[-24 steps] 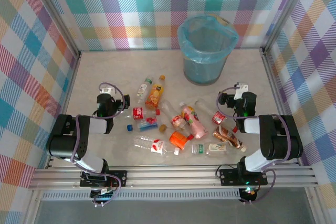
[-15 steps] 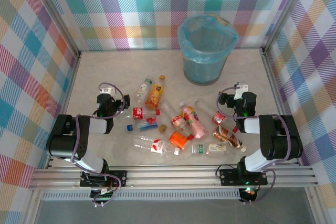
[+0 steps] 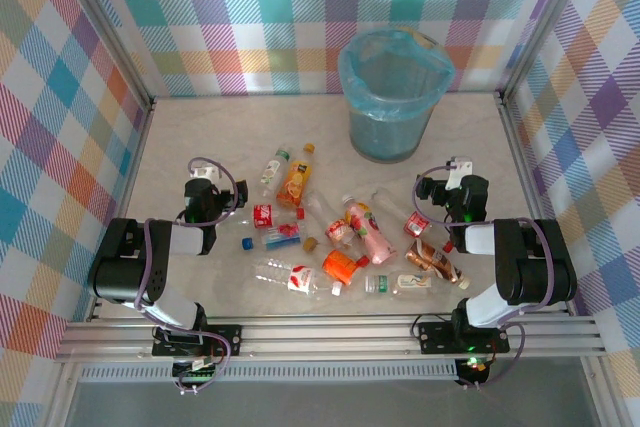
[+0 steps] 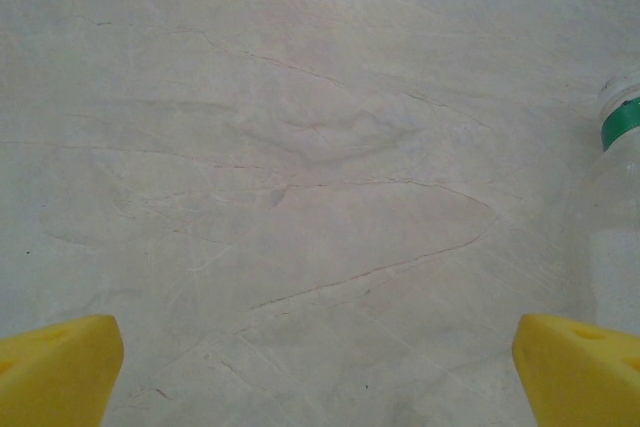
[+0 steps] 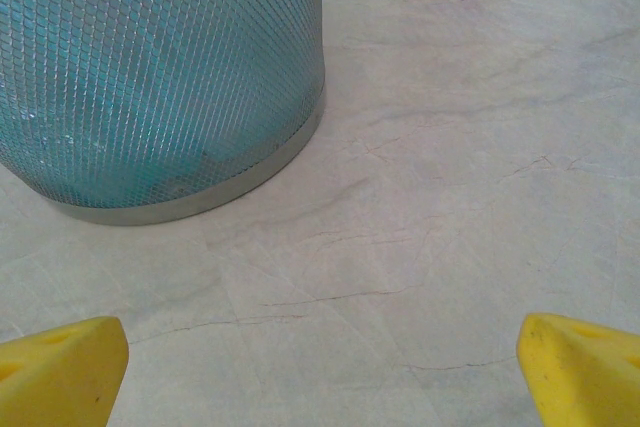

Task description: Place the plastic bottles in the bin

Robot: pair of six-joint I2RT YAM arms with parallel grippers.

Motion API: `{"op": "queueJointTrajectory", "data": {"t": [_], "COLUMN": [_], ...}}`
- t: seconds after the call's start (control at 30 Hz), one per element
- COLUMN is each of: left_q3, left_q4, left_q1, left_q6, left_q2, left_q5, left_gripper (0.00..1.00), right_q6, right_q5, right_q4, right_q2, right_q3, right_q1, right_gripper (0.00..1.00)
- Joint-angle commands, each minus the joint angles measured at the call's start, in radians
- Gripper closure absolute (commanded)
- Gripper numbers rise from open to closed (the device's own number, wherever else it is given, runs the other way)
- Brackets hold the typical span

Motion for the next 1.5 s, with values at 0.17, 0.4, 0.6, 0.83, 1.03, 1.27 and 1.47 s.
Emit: {"op": "queueJointTrajectory", "data": {"t": [0.17, 0.4, 0.6, 0.83, 1.03, 1.27, 1.47], "left_q3": [0.013, 0.008, 0.047, 0.076, 0.144, 0.381, 0.533], "left_q4": [0.004, 0.009, -0.098, -0.309, -0.561, -0.901, -1.085], "left_q1": [-0.001, -0.001, -0.001, -0.02, -0.088, -0.238, -0.393], "left_q6": [0.009, 0.009, 0.007, -0.043, -0.123, -0.204, -0.201], "left_q2": [0.0, -0.001, -0.046, -0.274, -0.51, -0.517, -0.434], "left_q5": [0.0, -0.001, -0.005, -0.099, -0.097, -0.026, 0.119], "left_gripper": [0.0, 0.0, 0.02, 0.06, 0.1, 0.18, 0.17], "right_q6": [0.012, 0.013, 0.013, 0.136, 0.23, 0.13, 0.077], "right_q5": [0.002, 0.004, 0.006, 0.067, -0.09, -0.058, -0.043], "right_q4": [0.003, -0.031, -0.044, -0.514, -0.875, -1.386, -1.745], "right_q2": [0.002, -0.02, -0.086, -0.372, -0.538, -0.379, -0.087], "right_q3": [0.002, 0.011, -0.011, 0.083, 0.23, 0.65, 0.984], "right_q1": [0.004, 0.005, 0.005, 0.027, 0.076, 0.357, 0.502], "right_gripper": [0.0, 0.0, 0.0, 0.06, 0.16, 0.25, 0.33]}}
